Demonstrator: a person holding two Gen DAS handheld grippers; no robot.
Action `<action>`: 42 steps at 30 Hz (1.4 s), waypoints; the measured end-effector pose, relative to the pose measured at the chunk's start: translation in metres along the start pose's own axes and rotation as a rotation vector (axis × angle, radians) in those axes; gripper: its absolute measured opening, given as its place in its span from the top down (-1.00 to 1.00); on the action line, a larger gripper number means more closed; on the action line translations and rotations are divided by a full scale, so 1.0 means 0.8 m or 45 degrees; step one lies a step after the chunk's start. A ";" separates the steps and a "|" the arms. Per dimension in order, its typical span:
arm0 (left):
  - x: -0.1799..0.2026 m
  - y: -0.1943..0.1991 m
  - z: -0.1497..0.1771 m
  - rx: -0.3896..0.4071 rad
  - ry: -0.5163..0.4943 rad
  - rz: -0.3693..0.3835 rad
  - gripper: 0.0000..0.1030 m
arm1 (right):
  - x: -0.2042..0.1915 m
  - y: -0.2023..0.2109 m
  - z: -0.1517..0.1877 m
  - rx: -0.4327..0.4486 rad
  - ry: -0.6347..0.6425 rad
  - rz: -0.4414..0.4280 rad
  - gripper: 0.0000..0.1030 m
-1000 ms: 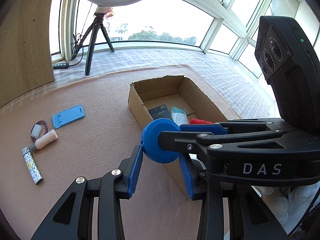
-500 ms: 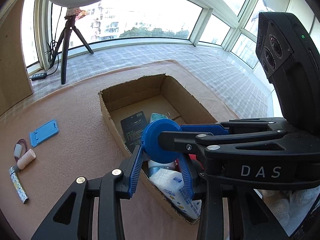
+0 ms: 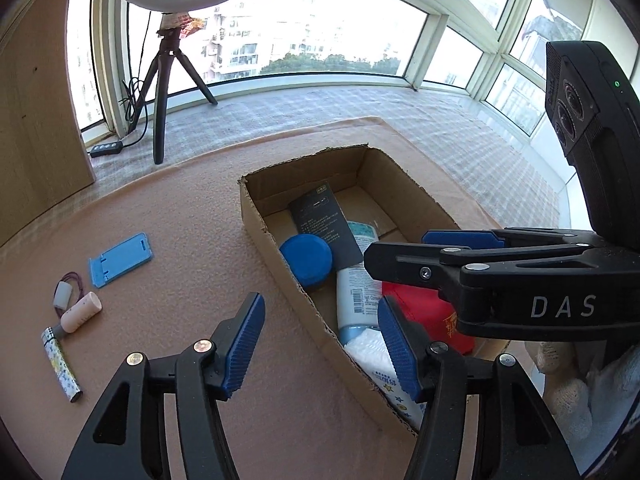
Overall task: Organize objects
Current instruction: 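Carry the blue lid over the box and drop it in with the left tool, then move the left tool to the patterned lighter and close on it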
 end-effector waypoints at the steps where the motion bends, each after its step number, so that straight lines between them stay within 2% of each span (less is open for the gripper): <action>1: -0.004 0.001 0.002 -0.001 0.007 -0.003 -0.21 | -0.002 0.000 0.000 0.003 0.001 0.000 -0.16; 7: -0.034 0.014 0.021 -0.009 0.074 -0.030 -0.22 | -0.020 -0.001 0.001 0.004 0.009 -0.028 -0.16; 12: -0.078 0.028 0.045 -0.023 0.171 -0.084 -0.22 | -0.039 -0.003 0.009 -0.005 0.021 -0.062 -0.15; 23: -0.206 0.058 0.099 -0.052 0.453 -0.322 -0.21 | -0.093 -0.020 0.046 -0.089 0.055 -0.169 -0.15; 29: -0.261 0.052 0.117 -0.090 0.532 -0.429 -0.21 | -0.114 -0.031 0.056 -0.122 0.087 -0.187 -0.15; 40: -0.288 0.035 0.123 -0.130 0.613 -0.432 -0.20 | -0.135 -0.043 0.059 -0.130 0.129 -0.191 -0.15; 42: -0.290 0.035 0.123 -0.131 0.609 -0.443 -0.13 | -0.136 -0.044 0.059 -0.130 0.136 -0.186 -0.15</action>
Point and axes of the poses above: each gripper's, at about its wrist camera, not at the fingertips, and y roughly against the way its jaws point, x to its right, z to its underside, the point moved 3 cm from there along -y, roughly the way its jaws point, and after that the axes turned 6 degrees about -y, right-handed, at the moved point
